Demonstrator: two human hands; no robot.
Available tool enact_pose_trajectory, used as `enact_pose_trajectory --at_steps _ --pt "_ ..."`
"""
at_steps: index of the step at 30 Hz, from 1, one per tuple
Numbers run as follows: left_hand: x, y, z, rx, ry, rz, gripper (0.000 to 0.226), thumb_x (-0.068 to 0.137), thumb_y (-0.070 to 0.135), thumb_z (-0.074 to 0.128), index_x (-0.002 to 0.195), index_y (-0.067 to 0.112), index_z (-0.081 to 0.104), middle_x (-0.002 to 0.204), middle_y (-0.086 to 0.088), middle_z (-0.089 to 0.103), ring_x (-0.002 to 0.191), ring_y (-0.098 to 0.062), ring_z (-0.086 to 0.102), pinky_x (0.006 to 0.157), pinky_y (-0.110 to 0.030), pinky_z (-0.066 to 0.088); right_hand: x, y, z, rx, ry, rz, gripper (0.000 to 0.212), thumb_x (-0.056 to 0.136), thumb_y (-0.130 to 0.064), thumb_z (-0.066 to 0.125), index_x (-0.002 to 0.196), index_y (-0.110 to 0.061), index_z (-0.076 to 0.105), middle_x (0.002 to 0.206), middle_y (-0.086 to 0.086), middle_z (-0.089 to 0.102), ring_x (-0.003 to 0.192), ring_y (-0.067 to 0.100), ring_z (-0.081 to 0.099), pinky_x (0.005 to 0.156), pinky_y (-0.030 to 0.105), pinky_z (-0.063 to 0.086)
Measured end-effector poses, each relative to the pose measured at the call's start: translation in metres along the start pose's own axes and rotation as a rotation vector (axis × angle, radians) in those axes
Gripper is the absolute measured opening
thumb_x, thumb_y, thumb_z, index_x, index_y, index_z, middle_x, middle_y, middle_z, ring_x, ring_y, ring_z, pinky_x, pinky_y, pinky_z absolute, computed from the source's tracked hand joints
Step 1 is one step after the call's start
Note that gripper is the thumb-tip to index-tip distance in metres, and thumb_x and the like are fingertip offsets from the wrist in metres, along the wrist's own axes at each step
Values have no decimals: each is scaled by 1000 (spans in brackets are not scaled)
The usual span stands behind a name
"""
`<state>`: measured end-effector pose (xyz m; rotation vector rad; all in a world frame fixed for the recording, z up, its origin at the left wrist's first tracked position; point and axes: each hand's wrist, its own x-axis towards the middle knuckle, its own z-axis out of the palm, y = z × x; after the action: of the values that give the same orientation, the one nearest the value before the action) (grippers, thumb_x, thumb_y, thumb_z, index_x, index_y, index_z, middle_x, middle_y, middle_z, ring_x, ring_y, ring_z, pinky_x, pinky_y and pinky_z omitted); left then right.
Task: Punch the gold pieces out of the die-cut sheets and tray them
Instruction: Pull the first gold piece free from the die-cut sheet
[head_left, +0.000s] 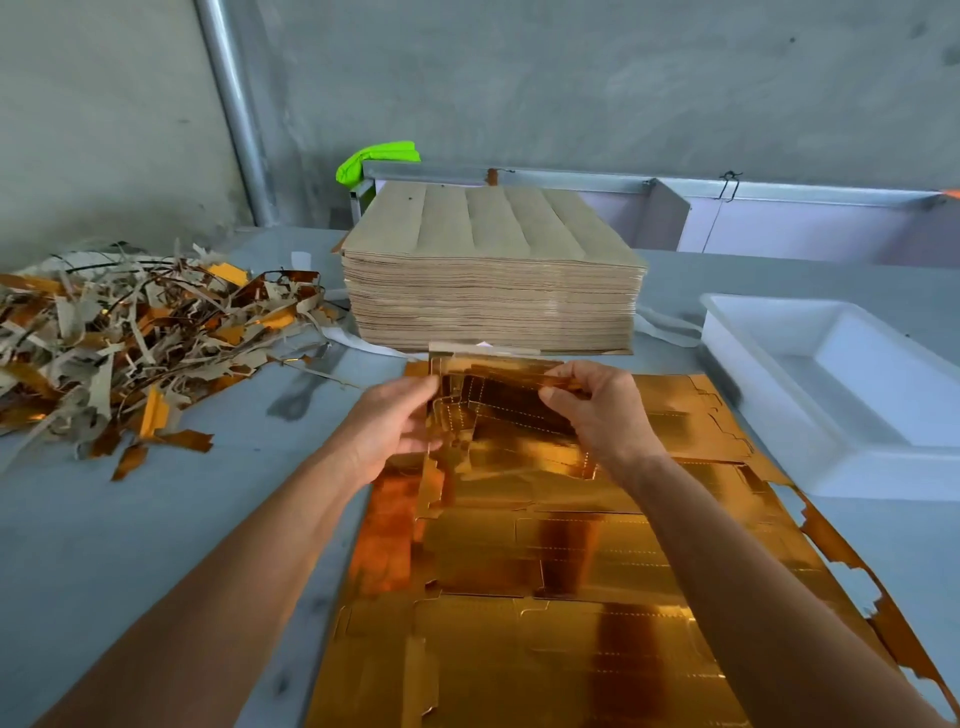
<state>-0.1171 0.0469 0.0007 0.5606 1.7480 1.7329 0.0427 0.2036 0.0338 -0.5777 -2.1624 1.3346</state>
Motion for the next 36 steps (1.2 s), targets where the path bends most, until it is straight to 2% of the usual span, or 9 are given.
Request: enact_pose_trajectory --at_steps 3,5,8,12,20,25,30,33,36 --pt "4 13 -2 5 52 71 29 93 35 55 108 12 63 105 -12 69 93 -28 67 76 -41 57 -2 -2 1 -165 3 -82 12 89 -11 64 91 -22 66 90 -6 64 80 2 57 68 7 45" --pt "5 17 1 59 114 102 20 89 32 64 98 15 67 102 -8 70 93 -27 66 70 -35 58 -4 -3 3 -240 0 -128 12 90 -10 63 99 -16 69 93 -4 65 79 0 57 64 3 45" --pt "8 18 6 91 170 103 7 87 22 66 85 16 67 89 -4 70 83 -20 66 52 -22 54 -7 -6 6 -297 25 -185 15 90 -8 63 103 -12 70 97 1 66 82 5 60 68 5 46" --pt "6 16 4 141 139 117 8 87 24 66 85 16 67 89 -2 69 81 -16 65 55 -23 55 -8 -8 6 -323 56 -186 17 90 -8 63 105 -10 69 102 4 68 92 13 61 81 17 49" --pt "14 15 4 -37 269 -38 14 92 20 61 81 13 63 82 -6 68 74 -21 66 61 -33 53 -16 -4 13 -258 121 -265 14 88 -5 64 100 -9 70 92 -6 62 81 2 57 72 6 46" --pt "18 5 6 55 426 1 21 95 18 56 76 11 59 65 -3 58 57 -16 58 43 -23 50 -19 1 21 -197 189 -214 12 88 -5 65 97 -10 71 88 -8 62 78 0 57 69 3 44" --pt "26 5 8 129 609 1 24 97 14 52 74 7 55 67 -8 58 52 -18 58 51 -32 56 -16 5 30 -123 262 -88 10 88 -6 65 95 -10 71 87 -3 66 78 8 58 72 19 50" --pt "26 1 -1 100 623 -23 20 99 11 48 81 3 55 66 -11 57 38 -13 57 37 -23 50 -13 11 24 -75 287 -13 10 87 -8 66 95 -12 70 86 -5 65 77 7 58 73 17 50" --pt "23 -5 -7 102 621 -38 21 99 12 49 80 5 55 67 -11 58 39 -12 59 37 -21 49 -11 19 21 -17 336 116 16 89 -13 65 104 -14 69 82 -10 64 74 5 59 64 14 48"
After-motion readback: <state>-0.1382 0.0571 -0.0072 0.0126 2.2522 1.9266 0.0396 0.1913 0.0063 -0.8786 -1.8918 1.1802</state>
